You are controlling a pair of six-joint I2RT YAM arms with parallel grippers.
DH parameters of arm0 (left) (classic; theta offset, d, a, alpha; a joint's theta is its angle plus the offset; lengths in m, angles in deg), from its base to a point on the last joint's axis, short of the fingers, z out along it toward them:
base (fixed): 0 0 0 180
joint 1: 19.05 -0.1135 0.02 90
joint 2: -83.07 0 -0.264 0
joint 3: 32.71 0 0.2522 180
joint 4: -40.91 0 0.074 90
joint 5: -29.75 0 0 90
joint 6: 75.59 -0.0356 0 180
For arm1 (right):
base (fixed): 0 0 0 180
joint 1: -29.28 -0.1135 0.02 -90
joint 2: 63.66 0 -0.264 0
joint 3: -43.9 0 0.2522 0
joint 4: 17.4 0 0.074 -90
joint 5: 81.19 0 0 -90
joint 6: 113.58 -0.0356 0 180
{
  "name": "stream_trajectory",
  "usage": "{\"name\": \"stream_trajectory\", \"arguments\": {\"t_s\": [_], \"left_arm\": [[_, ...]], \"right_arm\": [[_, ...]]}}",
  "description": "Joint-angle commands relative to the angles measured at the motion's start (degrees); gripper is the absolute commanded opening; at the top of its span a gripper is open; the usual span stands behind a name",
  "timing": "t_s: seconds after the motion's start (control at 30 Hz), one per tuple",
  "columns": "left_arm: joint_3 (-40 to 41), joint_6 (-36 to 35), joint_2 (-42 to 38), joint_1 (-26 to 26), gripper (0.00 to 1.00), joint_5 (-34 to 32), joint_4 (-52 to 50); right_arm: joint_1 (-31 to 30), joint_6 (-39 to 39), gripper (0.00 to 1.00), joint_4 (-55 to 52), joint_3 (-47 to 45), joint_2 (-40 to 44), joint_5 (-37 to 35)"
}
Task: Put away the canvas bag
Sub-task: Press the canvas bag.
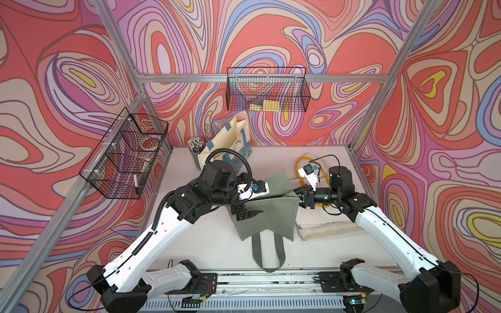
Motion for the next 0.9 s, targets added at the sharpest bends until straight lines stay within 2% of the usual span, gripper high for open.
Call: {"name": "stream_trajectory", "arguments": {"t_s": [0.0, 0.2, 0.33, 0.43, 0.53, 0.57, 0.6, 0.67, 0.7, 0.87], "left_arm": [[-5.0, -2.5, 1.3, 4.1, 0.99, -2.6, -0.8], [-12.6, -2.5, 8.6, 11.6, 0.99, -10.6, -6.6], [-15.7, -1.0, 13.7, 13.1, 0.99, -14.3, -9.2], [-19.5, 1.5, 16.8, 13.3, 0.92, -14.3, -13.2], [-21.7, 2.3, 18.5, 13.4, 0.71, -13.4, -16.0], [-22.2, 2.6, 19.0, 13.5, 0.59, -13.2, -16.6], [-22.4, 3.0, 19.3, 13.6, 0.39, -13.4, -17.1], [-22.4, 3.8, 19.4, 13.7, 0.08, -14.0, -17.1], [-22.0, 3.9, 19.1, 13.8, 0.0, -14.2, -16.9], [-14.5, 1.4, 13.4, 15.0, 0.0, -12.8, -12.2]], "right_arm": [[-1.1, -0.3, 0.5, 0.3, 2.0, 0.0, -0.2], [-3.1, -0.6, 0.5, 0.0, 2.7, 0.2, -2.5], [-3.9, -0.9, 0.5, 0.0, 2.8, 0.9, -4.0], [-4.4, -1.8, 0.5, 1.0, 2.5, 1.7, -5.1], [-5.3, -3.1, 0.5, 3.5, 1.5, 2.2, -5.8], [-5.7, -3.4, 0.5, 4.2, 1.3, 2.1, -6.2], [-6.1, -3.7, 0.5, 4.8, 1.1, 1.9, -6.4], [-7.2, -4.7, 0.5, 6.2, 0.8, 1.4, -6.8], [-7.5, -5.0, 0.5, 6.8, 0.5, 1.2, -6.7], [-7.7, -2.0, 0.52, 5.0, 0.0, 2.4, -8.8]]}}
